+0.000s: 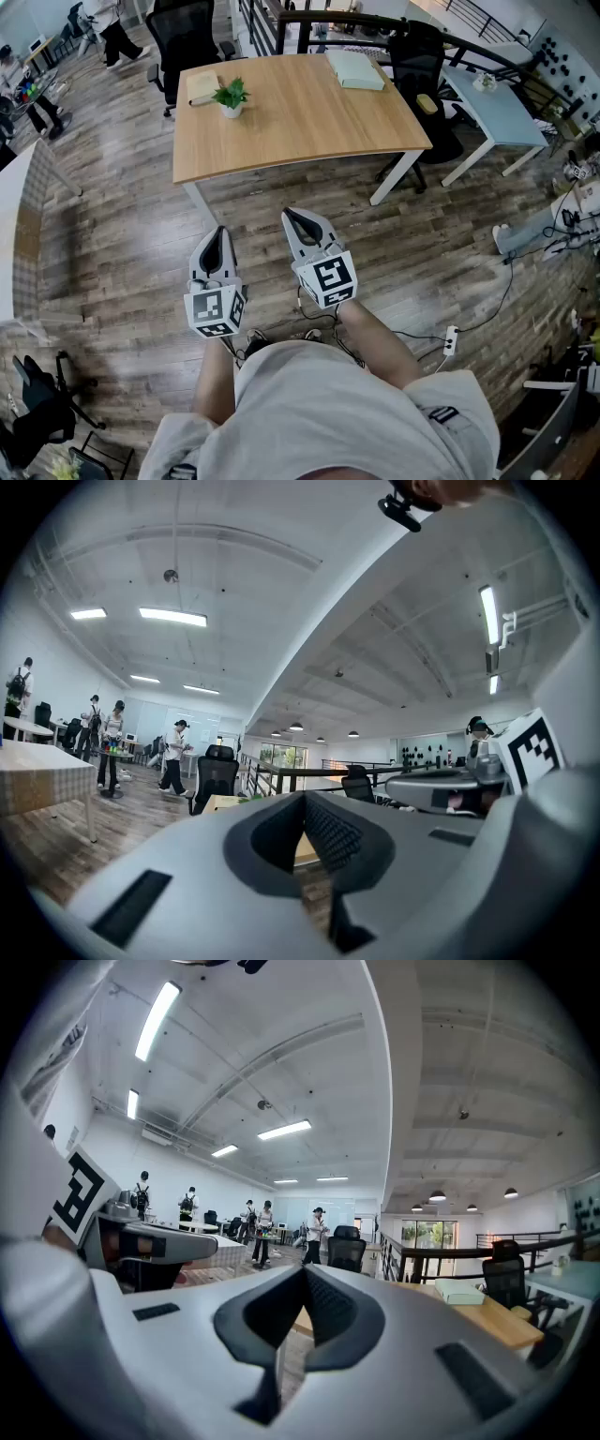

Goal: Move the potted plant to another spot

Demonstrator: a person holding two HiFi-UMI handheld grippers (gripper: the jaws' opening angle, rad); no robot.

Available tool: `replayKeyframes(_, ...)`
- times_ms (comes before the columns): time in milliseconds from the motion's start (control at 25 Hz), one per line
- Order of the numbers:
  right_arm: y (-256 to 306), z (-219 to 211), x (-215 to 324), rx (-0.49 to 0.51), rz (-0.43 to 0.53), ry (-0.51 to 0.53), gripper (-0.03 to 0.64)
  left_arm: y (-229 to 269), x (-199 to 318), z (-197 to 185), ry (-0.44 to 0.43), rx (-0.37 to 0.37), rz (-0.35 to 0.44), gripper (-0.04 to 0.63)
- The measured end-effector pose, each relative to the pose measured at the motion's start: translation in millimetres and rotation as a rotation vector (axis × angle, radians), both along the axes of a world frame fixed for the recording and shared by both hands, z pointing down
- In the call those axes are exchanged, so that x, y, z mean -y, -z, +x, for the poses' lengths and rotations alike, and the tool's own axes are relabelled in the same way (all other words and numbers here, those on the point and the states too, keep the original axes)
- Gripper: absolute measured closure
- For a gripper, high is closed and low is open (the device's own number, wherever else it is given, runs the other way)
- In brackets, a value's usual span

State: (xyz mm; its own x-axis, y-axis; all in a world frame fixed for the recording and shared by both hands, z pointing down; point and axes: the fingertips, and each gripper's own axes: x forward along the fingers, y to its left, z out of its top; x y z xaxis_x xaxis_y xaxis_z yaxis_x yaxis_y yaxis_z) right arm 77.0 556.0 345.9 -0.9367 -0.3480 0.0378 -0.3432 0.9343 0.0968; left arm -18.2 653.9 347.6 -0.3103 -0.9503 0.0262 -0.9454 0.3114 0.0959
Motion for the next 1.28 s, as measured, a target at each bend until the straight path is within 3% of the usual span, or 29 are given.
replayKeyframes(240,-5.7,-8.5,-10.1,-0.019,-0.001,-0.009,0.614,-4.3,-5.2,-7.0,-0.035,0.016,-0.009,0.583)
replayKeyframes(560,-14.1,-21.5,-40.8,-0.007,-0.027,-0.026,0.612,-20.0,-16.9,-21.8,-0.125,-0.030,-0.010,0.583)
replayKeyframes(760,-32.7,-33.0,-55.9,-0.053,-0.064,-0.034,0.528,-35.7,-26.7,-36.8,-0.156,-0.051,-0.041,0.583)
replayKeyframes(880,-39.1,-36.4,-57.2,-0.070,-0.075,-0.039,0.511,-39.0,-29.0,-41.6,-0.161,-0.057,-0.048,0.583)
replayKeyframes(1280,-60.6,-64.3,-17.1,-0.089,-0.120,-0.024,0.426,-54.3,2.4,-70.9,-0.155,-0.065,-0.075,0.583)
